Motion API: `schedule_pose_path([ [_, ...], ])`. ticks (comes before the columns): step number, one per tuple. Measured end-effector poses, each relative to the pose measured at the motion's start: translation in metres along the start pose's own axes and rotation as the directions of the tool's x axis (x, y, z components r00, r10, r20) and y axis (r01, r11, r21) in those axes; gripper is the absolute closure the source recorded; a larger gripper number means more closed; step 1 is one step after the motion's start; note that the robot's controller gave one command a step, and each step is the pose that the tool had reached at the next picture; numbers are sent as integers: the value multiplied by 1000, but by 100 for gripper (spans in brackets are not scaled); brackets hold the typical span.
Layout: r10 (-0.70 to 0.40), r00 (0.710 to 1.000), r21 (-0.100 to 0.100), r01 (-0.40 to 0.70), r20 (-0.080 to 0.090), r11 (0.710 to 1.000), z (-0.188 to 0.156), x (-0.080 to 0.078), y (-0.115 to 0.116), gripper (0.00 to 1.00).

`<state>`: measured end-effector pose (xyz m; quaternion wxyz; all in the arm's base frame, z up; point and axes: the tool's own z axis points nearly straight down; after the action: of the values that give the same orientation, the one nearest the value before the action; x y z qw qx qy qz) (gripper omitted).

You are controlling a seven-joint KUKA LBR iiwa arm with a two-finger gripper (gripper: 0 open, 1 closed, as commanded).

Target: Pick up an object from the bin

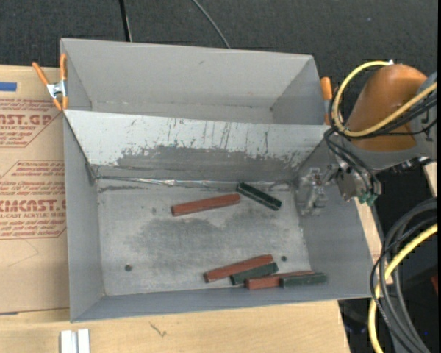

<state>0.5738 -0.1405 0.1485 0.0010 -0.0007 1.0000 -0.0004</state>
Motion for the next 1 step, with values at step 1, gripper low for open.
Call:
schedule_pose_path([
  [1, 0, 1000, 0, 0, 0, 1000, 0, 0, 0, 0],
])
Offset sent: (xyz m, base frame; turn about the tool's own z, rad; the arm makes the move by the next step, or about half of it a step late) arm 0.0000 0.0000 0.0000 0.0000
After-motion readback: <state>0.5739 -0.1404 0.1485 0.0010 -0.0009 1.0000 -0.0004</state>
